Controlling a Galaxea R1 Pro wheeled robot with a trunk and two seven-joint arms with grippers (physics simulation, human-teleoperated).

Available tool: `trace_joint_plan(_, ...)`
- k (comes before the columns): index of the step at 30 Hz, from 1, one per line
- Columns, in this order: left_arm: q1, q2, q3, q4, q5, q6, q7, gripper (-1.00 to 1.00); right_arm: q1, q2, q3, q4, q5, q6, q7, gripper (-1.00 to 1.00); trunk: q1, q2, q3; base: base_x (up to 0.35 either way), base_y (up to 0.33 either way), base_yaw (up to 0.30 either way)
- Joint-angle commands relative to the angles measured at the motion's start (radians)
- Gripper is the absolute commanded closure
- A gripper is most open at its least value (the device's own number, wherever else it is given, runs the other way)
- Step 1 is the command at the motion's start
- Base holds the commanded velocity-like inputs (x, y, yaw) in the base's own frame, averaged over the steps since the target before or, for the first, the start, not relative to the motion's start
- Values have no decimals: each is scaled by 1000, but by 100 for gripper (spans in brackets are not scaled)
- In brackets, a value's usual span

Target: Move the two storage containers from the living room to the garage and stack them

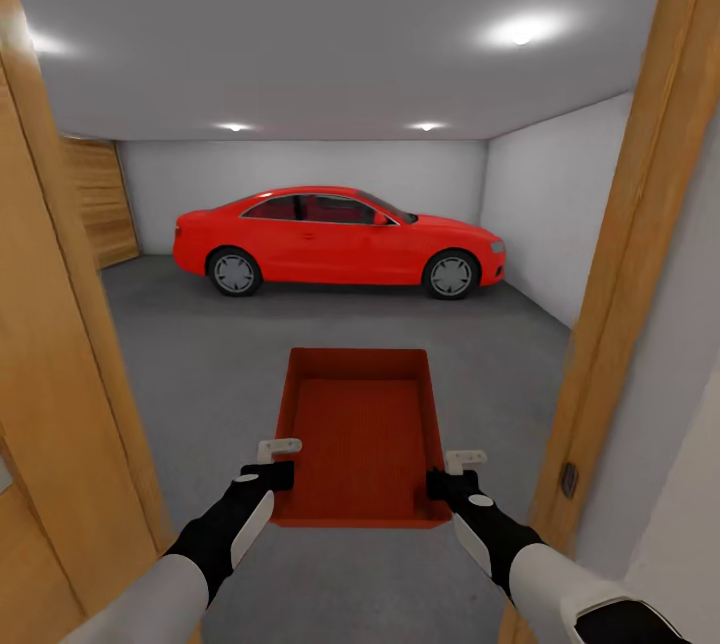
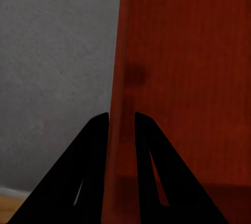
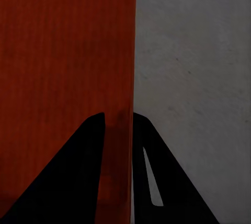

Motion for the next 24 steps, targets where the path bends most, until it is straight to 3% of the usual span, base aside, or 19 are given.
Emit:
trace_joint_plan(1, 0, 2, 87, -3, 38, 2, 11, 100, 0, 0, -18, -2, -12, -3, 2, 100, 1, -1, 0, 316, 0, 0)
trace_joint_plan(16, -1, 1, 87, -3, 38, 2, 11, 100, 0, -1, -18, -2, -11, -3, 2, 100, 1, -1, 0, 319, 0, 0)
trace_joint_plan(24, -1, 1, 87, -4, 38, 2, 11, 100, 0, -1, -18, -2, -11, -3, 2, 100, 1, -1, 0, 110, 66, 0)
